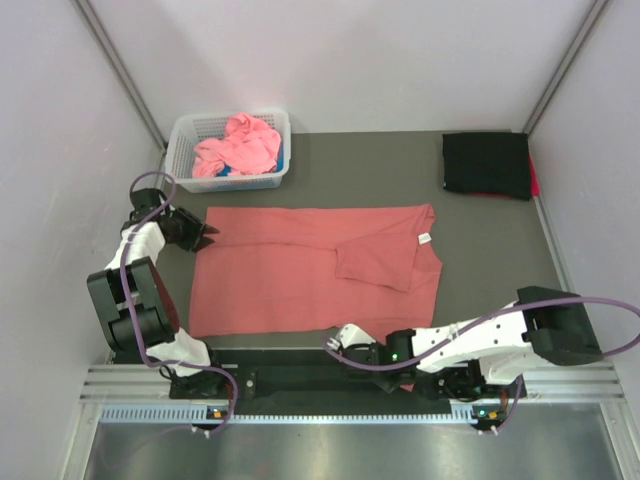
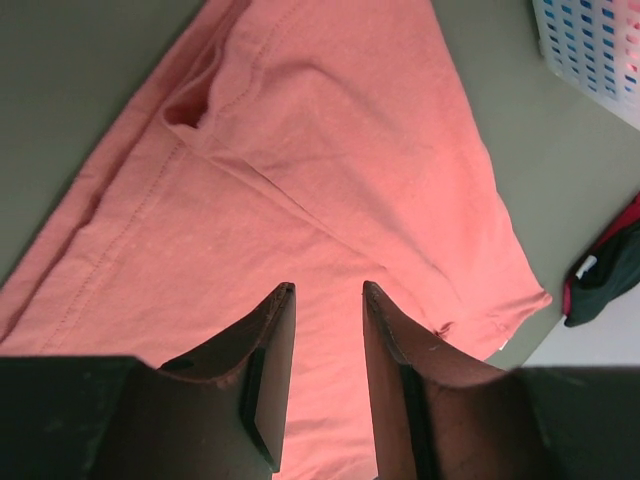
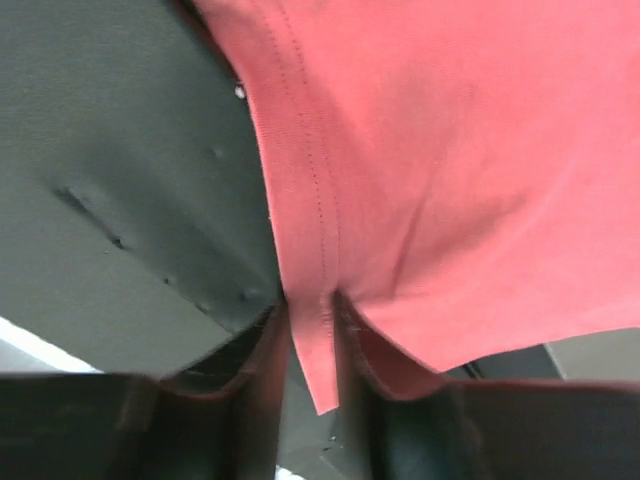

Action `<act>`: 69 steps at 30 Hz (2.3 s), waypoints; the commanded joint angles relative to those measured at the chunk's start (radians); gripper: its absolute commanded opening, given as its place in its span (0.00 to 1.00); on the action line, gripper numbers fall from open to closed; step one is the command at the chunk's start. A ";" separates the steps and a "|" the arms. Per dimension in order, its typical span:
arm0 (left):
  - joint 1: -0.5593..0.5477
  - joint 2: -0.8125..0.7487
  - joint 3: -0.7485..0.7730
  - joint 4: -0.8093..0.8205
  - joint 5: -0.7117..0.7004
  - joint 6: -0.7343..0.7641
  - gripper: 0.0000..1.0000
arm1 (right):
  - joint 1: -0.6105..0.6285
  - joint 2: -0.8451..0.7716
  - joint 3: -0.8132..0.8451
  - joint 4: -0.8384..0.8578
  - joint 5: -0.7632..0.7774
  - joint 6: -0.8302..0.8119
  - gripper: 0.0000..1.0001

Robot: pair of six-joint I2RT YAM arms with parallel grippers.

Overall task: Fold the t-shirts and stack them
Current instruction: Fold the tshirt

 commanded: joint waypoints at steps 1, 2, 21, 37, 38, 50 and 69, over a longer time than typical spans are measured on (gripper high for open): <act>0.019 -0.043 0.016 0.009 -0.053 0.008 0.38 | 0.009 0.030 0.001 -0.003 0.048 0.015 0.17; 0.023 -0.046 0.020 -0.001 -0.066 0.003 0.38 | 0.009 0.029 0.018 -0.028 0.069 0.015 0.06; 0.207 -0.175 0.068 -0.386 -0.340 -0.218 0.46 | -0.480 -0.062 0.336 -0.172 0.175 -0.332 0.00; 0.209 -0.175 -0.102 -0.462 -0.110 -0.104 0.39 | -0.968 0.168 0.627 0.040 -0.158 -0.712 0.00; 0.209 -0.189 -0.093 -0.495 -0.159 -0.103 0.40 | -0.977 0.193 0.632 0.052 -0.172 -0.721 0.00; 0.209 -0.269 -0.021 -0.534 -0.346 -0.072 0.45 | -1.083 0.392 0.718 0.121 -0.261 -0.726 0.00; 0.195 -0.218 -0.101 -0.673 -0.317 -0.046 0.49 | -1.137 0.495 0.791 0.142 -0.305 -0.663 0.00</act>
